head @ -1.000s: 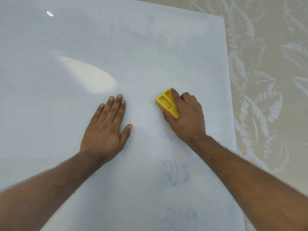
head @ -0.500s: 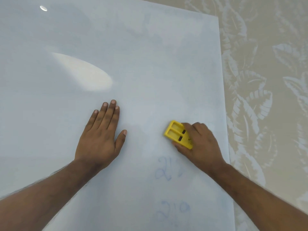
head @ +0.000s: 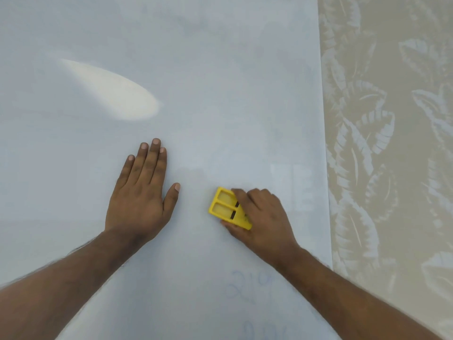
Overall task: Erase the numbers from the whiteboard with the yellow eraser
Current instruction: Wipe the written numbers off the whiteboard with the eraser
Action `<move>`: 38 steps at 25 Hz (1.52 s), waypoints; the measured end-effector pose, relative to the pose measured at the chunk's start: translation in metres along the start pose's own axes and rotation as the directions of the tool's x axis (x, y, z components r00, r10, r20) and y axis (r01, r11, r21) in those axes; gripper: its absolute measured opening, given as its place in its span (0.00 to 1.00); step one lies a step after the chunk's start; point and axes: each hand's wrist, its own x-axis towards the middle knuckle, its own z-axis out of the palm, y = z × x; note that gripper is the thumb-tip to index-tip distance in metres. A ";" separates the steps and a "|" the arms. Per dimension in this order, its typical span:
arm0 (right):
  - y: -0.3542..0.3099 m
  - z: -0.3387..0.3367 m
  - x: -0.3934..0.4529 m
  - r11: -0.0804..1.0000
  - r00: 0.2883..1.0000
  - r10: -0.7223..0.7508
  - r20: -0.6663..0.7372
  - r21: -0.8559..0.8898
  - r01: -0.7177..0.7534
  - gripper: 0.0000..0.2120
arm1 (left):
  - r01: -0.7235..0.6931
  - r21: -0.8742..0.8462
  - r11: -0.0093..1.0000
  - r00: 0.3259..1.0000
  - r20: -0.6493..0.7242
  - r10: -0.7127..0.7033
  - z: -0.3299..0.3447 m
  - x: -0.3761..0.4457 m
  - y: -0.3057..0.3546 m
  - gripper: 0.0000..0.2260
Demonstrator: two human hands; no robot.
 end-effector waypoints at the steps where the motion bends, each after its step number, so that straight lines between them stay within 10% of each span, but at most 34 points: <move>1: -0.002 0.000 -0.013 1.000 1.000 -0.018 0.005 0.005 0.018 0.26 | -0.004 -0.001 1.000 1.000 0.007 0.004 0.000 -0.006 0.001 0.32; 5: 0.016 -0.008 -0.037 0.997 0.996 -0.066 0.063 -0.024 0.067 0.27 | -0.039 0.008 0.999 0.999 0.036 0.039 -0.004 -0.030 0.003 0.32; 11: 0.021 -0.010 0.016 0.969 0.966 0.248 -0.080 0.004 -0.248 0.26 | 0.005 0.007 1.000 1.000 0.022 -0.005 -0.002 -0.041 0.011 0.30; 22: -0.022 0.003 -0.068 0.990 0.986 -0.142 0.091 0.004 0.142 0.24 | -0.006 -0.012 1.000 1.000 0.031 0.006 -0.002 -0.058 0.013 0.31; 32: 0.008 -0.007 -0.048 0.982 0.982 0.190 0.011 -0.012 -0.190 0.27 | 0.001 -0.027 1.000 0.999 0.047 0.000 -0.001 -0.078 0.018 0.31; 38: -0.030 0.005 -0.084 0.999 0.997 -0.048 0.068 0.022 0.046 0.25 | -0.008 -0.032 0.999 0.999 0.052 0.009 -0.002 -0.091 0.021 0.31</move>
